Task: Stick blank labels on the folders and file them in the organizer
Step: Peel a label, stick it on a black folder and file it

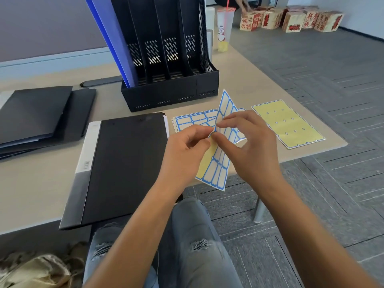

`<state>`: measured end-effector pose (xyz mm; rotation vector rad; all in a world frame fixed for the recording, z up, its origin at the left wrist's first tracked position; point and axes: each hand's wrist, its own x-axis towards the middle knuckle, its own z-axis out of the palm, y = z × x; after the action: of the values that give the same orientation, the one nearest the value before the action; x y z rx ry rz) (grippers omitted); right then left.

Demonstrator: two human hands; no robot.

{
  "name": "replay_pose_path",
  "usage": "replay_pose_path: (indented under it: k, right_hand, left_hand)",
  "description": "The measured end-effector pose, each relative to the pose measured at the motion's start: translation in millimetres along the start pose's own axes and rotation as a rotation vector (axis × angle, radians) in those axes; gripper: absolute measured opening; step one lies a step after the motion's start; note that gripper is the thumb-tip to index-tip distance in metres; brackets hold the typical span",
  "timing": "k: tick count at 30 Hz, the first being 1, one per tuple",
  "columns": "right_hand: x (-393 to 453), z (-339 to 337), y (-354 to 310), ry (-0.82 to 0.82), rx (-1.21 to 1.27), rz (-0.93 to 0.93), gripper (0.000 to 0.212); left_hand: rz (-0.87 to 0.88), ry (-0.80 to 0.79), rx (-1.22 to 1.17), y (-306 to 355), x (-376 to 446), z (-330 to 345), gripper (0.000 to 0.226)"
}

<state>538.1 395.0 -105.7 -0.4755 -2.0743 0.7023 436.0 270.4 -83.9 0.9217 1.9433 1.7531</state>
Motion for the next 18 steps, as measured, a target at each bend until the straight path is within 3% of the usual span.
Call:
replay_pose_path:
  k: [18]
  right_hand:
    - [3.6, 1.3, 1.6, -0.029, -0.033, -0.076, 0.010]
  left_hand:
    - [0.036, -0.023, 0.165, -6.3, 0.6, -9.4, 0.032]
